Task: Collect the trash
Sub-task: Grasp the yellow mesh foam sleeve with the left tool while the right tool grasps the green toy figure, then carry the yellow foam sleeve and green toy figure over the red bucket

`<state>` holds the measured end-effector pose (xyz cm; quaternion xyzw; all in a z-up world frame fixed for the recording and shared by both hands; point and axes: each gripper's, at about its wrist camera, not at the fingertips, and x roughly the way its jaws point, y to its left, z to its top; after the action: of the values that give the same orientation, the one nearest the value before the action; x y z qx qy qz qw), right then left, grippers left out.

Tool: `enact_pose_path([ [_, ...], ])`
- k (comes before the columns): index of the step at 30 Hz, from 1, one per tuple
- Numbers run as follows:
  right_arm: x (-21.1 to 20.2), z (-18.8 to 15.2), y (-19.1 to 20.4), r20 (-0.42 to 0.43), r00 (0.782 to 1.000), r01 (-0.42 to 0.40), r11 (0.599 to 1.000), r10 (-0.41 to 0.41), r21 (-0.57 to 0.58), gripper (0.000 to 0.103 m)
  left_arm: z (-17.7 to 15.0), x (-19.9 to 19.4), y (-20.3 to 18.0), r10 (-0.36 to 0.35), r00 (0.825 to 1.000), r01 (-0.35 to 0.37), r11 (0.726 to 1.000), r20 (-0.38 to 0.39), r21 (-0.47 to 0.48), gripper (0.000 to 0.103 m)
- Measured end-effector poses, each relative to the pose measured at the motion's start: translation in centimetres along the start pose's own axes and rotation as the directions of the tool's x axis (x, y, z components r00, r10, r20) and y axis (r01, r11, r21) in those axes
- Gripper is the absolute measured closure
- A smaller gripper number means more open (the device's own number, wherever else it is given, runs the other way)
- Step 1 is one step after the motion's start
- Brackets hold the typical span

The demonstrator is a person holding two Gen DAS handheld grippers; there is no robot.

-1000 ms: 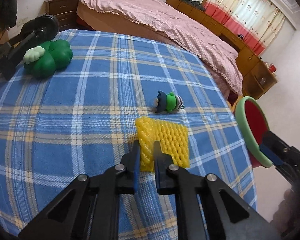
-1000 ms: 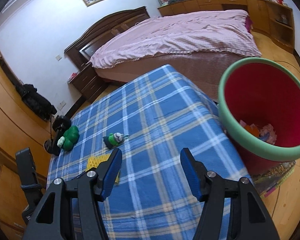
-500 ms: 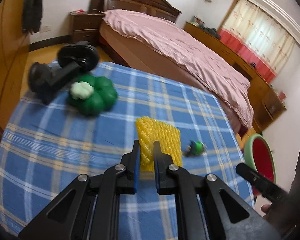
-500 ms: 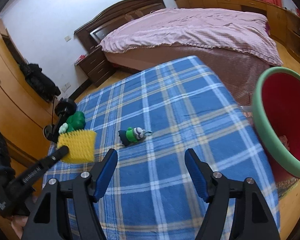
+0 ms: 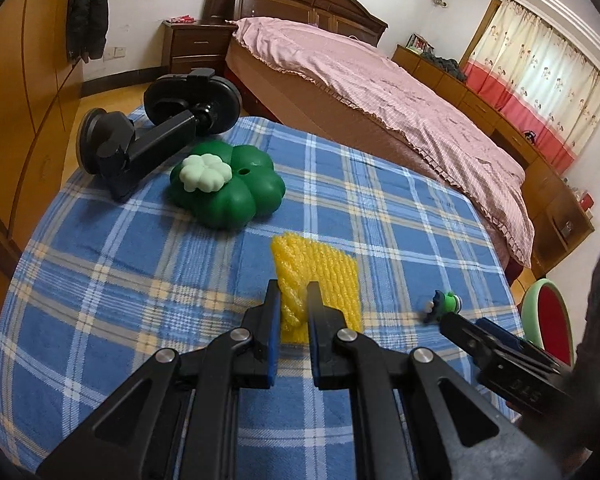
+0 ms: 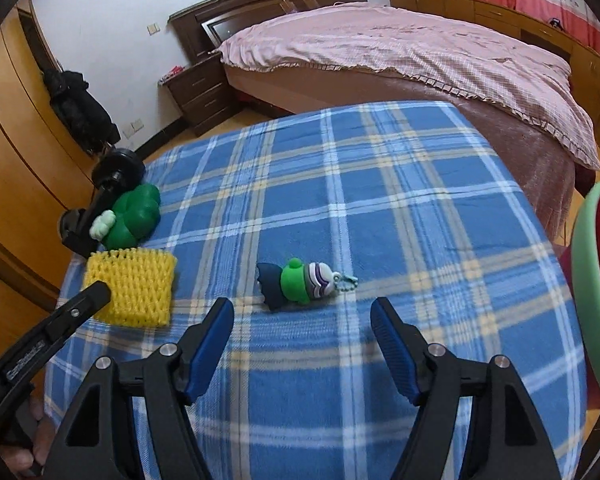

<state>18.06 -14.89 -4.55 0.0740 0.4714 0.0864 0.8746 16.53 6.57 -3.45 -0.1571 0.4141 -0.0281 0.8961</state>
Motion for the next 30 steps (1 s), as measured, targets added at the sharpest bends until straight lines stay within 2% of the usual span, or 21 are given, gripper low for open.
enact_pose_path([
  [10,1.6,0.6,0.7,0.018,0.999,0.042,0.999,-0.042,-0.035,0.03,-0.3,0.2,-0.7,0.008,1.0,-0.008,1.0,-0.006,0.019,0.092],
  [11,1.6,0.5,0.8,0.024,0.998,0.052,0.998,-0.051,-0.041,0.033,-0.3,0.2,-0.8,0.009,1.0,-0.008,1.0,-0.006,0.019,0.092],
  [13,1.6,0.5,1.0,0.033,0.997,0.072,0.996,-0.07,-0.06,0.05,-0.3,0.1,-0.9,0.011,1.0,-0.011,1.0,-0.003,0.023,0.092],
  [20,0.8,0.4,0.1,0.026,0.999,0.037,0.999,-0.037,-0.01,0.05,-0.4,-0.5,-1.5,0.014,1.0,-0.014,1.0,-0.005,0.028,0.092],
  [30,-3.9,-0.9,-1.7,0.084,0.996,0.017,1.0,-0.017,-0.006,0.05,-0.4,-2.5,-4.1,-0.02,1.0,0.019,0.997,0.014,0.079,0.092],
])
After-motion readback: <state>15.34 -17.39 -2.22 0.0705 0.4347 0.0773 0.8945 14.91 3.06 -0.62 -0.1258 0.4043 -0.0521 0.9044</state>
